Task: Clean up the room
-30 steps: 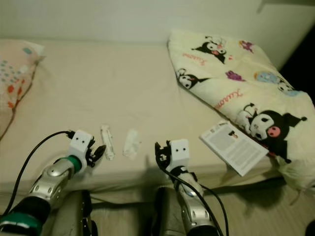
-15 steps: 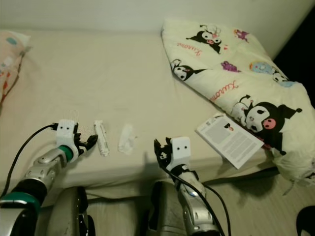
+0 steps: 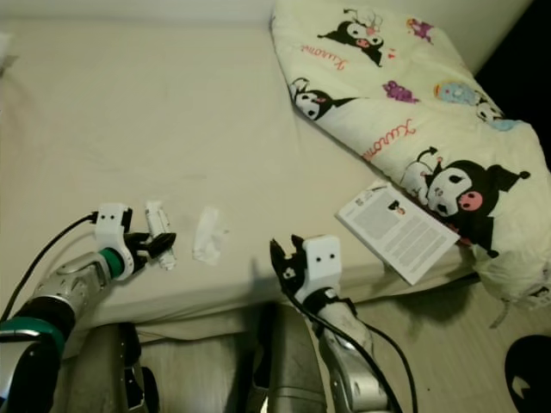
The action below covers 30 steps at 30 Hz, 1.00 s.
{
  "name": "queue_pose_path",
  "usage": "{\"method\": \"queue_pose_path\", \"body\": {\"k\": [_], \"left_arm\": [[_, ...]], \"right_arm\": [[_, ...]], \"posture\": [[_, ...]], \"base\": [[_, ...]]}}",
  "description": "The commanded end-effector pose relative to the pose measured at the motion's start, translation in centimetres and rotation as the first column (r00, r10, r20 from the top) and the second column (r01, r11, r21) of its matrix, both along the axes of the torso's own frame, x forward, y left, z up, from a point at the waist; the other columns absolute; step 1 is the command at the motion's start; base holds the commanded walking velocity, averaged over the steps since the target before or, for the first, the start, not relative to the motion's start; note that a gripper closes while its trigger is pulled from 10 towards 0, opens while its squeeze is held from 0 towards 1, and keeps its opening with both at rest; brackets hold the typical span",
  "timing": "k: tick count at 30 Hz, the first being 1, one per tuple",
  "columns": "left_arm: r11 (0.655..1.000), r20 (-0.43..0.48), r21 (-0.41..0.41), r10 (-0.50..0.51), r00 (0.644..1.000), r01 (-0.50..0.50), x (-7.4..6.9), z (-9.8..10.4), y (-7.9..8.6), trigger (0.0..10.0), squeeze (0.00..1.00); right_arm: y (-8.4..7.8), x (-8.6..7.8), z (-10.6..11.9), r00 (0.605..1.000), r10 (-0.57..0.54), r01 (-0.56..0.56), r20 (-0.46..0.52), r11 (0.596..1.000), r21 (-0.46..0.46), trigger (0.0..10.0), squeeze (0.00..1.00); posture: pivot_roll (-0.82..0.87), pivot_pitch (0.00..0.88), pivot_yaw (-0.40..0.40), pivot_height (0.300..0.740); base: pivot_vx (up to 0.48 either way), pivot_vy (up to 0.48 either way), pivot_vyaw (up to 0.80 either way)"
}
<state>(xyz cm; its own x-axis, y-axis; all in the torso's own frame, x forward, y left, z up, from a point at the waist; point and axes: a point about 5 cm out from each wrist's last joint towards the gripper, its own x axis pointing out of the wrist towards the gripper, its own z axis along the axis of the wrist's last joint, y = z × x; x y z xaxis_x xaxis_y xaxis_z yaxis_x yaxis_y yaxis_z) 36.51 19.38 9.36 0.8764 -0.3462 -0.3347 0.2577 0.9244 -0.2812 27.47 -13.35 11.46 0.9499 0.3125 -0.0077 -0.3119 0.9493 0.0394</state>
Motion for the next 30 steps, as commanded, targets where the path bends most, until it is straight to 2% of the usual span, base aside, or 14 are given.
{"method": "queue_pose_path", "body": {"k": [1,2,3,10,14,15,18,19,22,24,25,26,27,30], "left_arm": [[1.0,-0.077,-0.003,0.019,0.997,-0.02,-0.8,-1.5,0.2,1.6,0.0],[1.0,-0.077,-0.003,0.019,0.997,-0.02,-0.8,-1.5,0.2,1.6,0.0],[1.0,-0.083,0.001,0.031,0.996,-0.031,-0.9,-1.7,0.3,0.0,0.0],[0.997,-0.091,-0.039,0.061,0.994,-0.064,-1.3,-2.2,0.8,0.0,0.0],[0.993,-0.066,-0.082,0.077,0.995,-0.082,-1.4,-1.9,1.5,0.0,0.0],[0.992,-0.048,-0.09,0.083,0.995,-0.087,-1.4,-1.7,1.9,0.0,0.0],[0.991,-0.027,-0.102,0.089,0.996,-0.092,-1.3,-1.4,2.2,0.0,0.0],[0.989,0.002,-0.11,0.097,0.995,-0.096,-1.2,-1.0,2.6,0.0,0.0],[0.988,0.036,-0.115,0.109,0.993,-0.104,-1.2,-0.7,2.9,0.0,0.0],[0.986,0.203,-0.03,0.166,0.965,-0.163,-1.0,1.3,4.5,0.0,0.0],[0.986,0.203,-0.03,0.166,0.965,-0.163,-1.0,1.3,4.5,0.0,0.0],[0.98,0.283,0.025,0.18,0.942,-0.195,-1.3,2.4,5.1,0.0,0.0],[0.973,0.393,0.086,0.166,0.904,-0.216,-2.0,4.2,5.7,10.0,0.0],[0.967,0.457,0.122,0.146,0.878,-0.224,-2.6,5.4,5.8,10.0,0.0]], "right_arm": [[-0.5,-0.4,-0.3,0.999,-0.018,0.018,-0.03,1.0,-0.005,10.0,0.0],[-0.5,-0.4,-0.3,0.999,-0.018,0.018,-0.03,1.0,-0.005,10.0,0.0],[-0.5,-0.5,-0.3,0.999,-0.019,0.019,-0.031,1.0,-0.006,10.0,0.0],[-0.3,-0.5,0.3,1.0,-0.008,0.008,-0.028,1.0,-0.002,10.0,0.0],[1.0,-0.1,1.1,0.998,0.063,-0.063,-0.013,0.998,0.026,10.0,0.0],[2.2,0.2,1.4,0.992,0.126,-0.126,-0.008,0.991,0.051,10.0,0.0],[3.5,0.4,1.6,0.983,0.181,-0.18,-0.011,0.981,0.073,10.0,0.0],[4.4,0.6,1.6,0.977,0.214,-0.212,-0.017,0.972,0.098,10.0,0.0],[5.3,0.8,1.5,0.971,0.238,-0.235,-0.022,0.966,0.113,10.0,0.0],[7.2,1.4,0.9,0.96,0.276,-0.267,-0.046,0.953,0.141,10.0,0.0],[7.2,1.4,0.9,0.96,0.276,-0.267,-0.046,0.953,0.141,10.0,0.0],[7.9,1.7,0.5,0.957,0.283,-0.272,-0.061,0.952,0.143,10.0,0.0],[8.5,1.9,0.1,0.955,0.288,-0.275,-0.077,0.951,0.142,10.0,0.0],[8.9,2.1,-0.1,0.953,0.291,-0.277,-0.087,0.951,0.14,10.0,0.0]], "posture": [[-0.18,0.282,-0.107,0.563],[-0.18,0.282,-0.107,0.563],[-0.18,0.282,-0.107,0.563],[-0.18,0.289,-0.116,0.563],[-0.16,0.29,-0.122,0.563],[-0.15,0.291,-0.124,0.563],[-0.12,0.292,-0.122,0.563],[-0.09,0.295,-0.121,0.563],[-0.06,0.296,-0.121,0.563],[0.03,0.305,-0.126,0.563],[0.03,0.305,-0.126,0.563],[0.05,0.307,-0.127,0.563],[0.09,0.309,-0.132,0.563],[0.09,0.309,-0.132,0.563]], "base": [[0.0,0.0,0.0],[0.0,0.0,0.0],[0.0,0.0,0.0],[0.0,0.0,0.0],[0.0,0.0,0.0],[0.0,0.0,0.0],[0.0,0.0,0.0],[0.0,0.0,0.0],[0.0,0.0,0.0],[0.0,0.0,0.0],[0.0,0.0,0.0],[0.0,0.0,0.0],[0.0,0.0,0.0],[0.0,0.0,0.0]]}}
